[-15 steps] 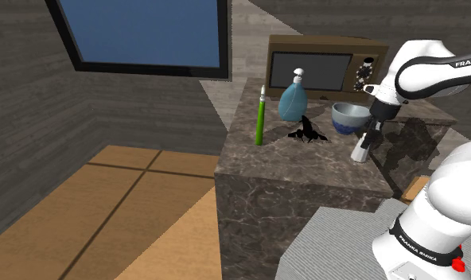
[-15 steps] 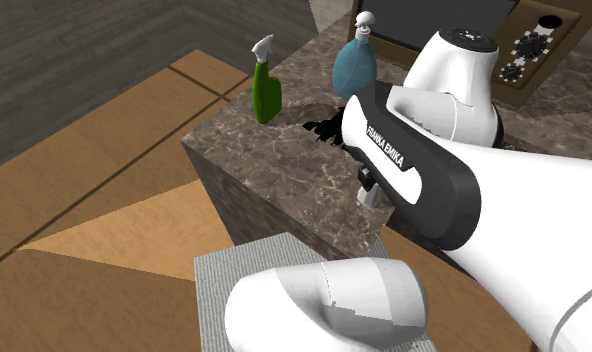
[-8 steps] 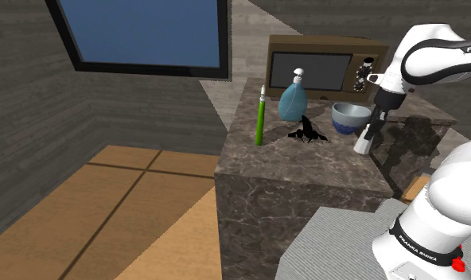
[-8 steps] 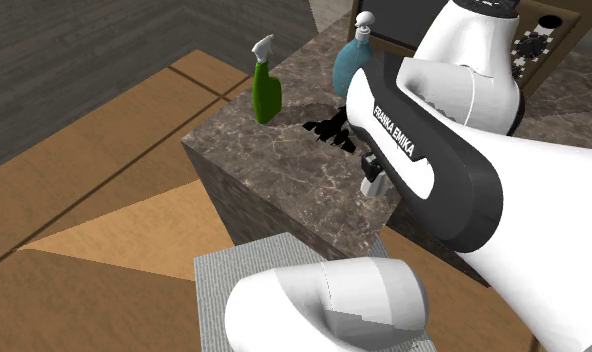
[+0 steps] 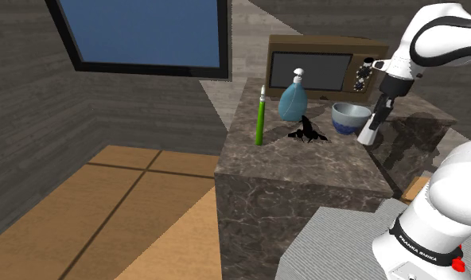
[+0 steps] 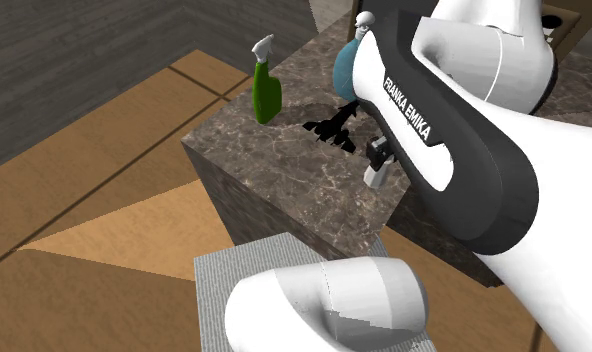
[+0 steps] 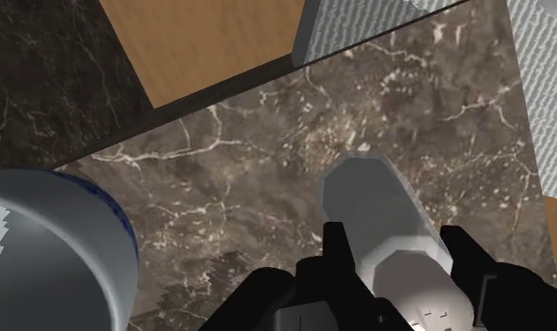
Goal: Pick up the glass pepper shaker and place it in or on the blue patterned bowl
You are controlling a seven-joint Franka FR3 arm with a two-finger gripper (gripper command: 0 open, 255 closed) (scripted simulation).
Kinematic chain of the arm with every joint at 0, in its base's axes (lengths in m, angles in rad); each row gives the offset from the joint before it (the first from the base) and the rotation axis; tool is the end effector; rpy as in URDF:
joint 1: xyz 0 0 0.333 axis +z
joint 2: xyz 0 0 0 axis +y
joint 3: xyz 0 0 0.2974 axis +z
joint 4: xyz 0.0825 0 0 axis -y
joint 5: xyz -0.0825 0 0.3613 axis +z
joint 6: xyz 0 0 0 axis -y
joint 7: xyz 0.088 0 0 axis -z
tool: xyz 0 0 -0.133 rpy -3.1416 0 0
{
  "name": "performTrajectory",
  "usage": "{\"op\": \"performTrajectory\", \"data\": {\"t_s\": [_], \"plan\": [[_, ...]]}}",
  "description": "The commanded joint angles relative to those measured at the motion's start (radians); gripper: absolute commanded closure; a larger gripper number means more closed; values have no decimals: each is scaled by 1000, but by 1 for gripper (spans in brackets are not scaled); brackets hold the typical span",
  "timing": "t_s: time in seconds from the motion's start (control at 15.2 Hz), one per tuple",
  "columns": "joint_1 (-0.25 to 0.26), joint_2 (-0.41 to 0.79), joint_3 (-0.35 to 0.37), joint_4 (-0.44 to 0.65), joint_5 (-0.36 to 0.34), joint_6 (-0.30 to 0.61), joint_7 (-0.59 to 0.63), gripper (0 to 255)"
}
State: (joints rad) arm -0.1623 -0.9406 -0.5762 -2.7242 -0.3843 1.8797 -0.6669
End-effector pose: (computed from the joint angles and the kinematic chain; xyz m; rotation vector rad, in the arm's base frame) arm 0.2110 -0.2155 0.4107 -3.0624 -0.3818 -0.1226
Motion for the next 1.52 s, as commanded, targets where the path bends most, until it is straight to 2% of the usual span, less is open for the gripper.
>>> {"op": "performTrajectory", "data": {"t_s": [0.0,1.12,1.45], "plan": [[5,-3,13,26,12,-29,1,255],[39,2,93,237,87,-235,4,255],[103,193,-21,392,80,-176,-72,255]]}}
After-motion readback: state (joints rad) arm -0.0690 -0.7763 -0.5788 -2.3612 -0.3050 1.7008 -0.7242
